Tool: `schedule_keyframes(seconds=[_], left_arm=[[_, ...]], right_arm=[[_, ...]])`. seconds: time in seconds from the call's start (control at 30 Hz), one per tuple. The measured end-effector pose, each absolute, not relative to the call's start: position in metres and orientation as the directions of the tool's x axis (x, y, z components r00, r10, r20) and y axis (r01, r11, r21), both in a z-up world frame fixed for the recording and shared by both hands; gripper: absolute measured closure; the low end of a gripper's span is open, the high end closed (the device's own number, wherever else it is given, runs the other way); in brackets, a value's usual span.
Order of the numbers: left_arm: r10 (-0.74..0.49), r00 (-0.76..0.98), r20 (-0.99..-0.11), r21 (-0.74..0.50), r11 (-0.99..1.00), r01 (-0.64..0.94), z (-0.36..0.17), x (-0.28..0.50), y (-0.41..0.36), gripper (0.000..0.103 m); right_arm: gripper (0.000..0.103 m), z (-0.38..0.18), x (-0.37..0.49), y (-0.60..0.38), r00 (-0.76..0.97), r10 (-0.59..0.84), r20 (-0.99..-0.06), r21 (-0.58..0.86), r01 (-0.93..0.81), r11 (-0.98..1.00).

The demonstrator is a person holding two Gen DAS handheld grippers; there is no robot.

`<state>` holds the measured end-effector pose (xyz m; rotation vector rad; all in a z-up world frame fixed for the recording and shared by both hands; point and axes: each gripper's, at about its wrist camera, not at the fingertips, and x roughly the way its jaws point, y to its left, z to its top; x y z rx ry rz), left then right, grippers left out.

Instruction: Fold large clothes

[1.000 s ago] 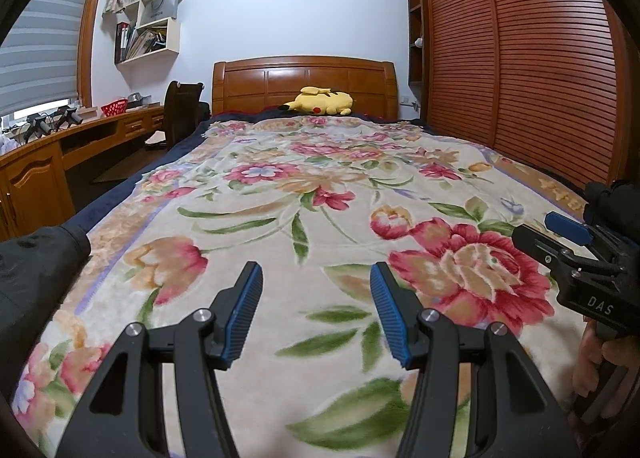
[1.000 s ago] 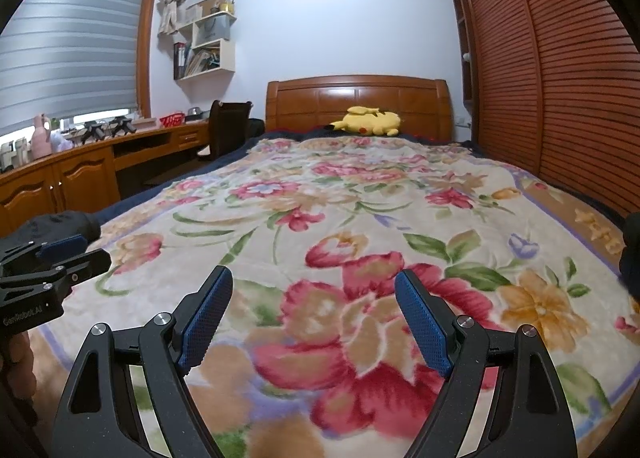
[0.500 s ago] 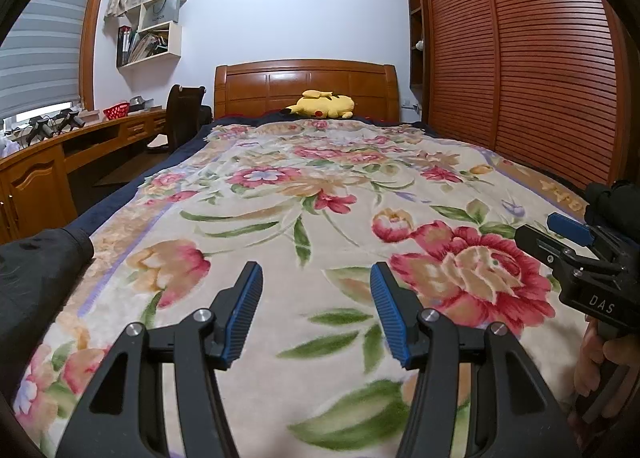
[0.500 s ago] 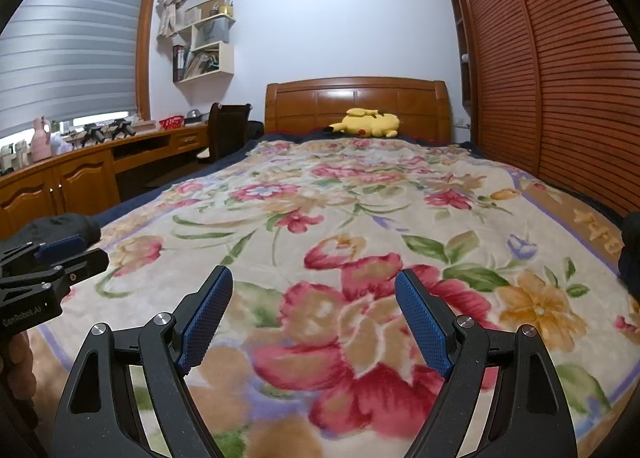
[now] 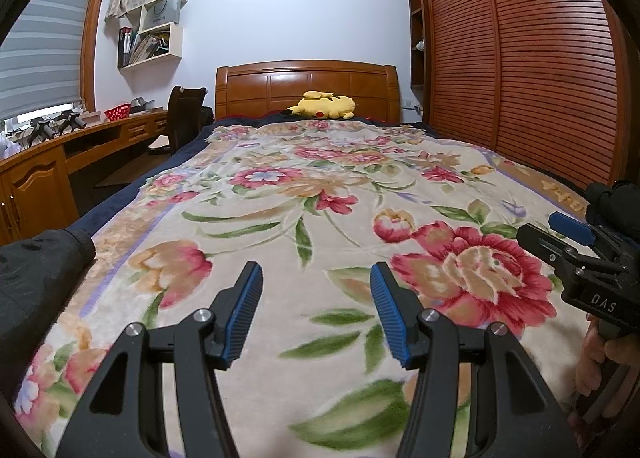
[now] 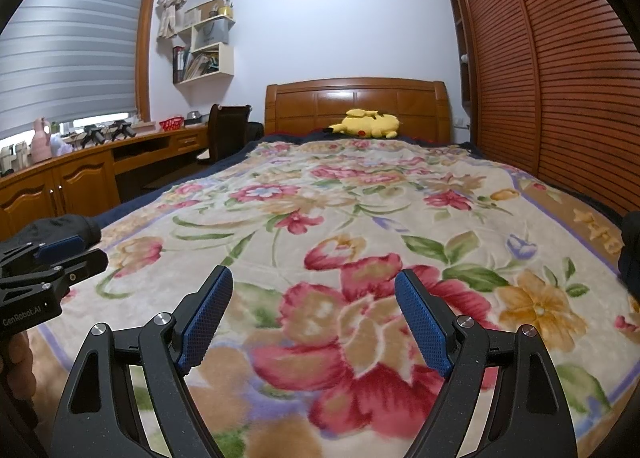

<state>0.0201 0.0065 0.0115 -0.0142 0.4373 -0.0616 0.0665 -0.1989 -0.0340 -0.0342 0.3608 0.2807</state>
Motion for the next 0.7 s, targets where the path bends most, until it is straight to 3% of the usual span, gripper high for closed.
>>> schedule_keyframes(seconds=[0.7], left_arm=[[-0.063,0.904,-0.423,-0.027,0.998,0.057,0.0109,0.0196,0.0055,0.048]], right_arm=[[0.018,-0.034,0.0664,-0.2001,0.898,0.266,-0.351,0.019,-0.277,0.961]])
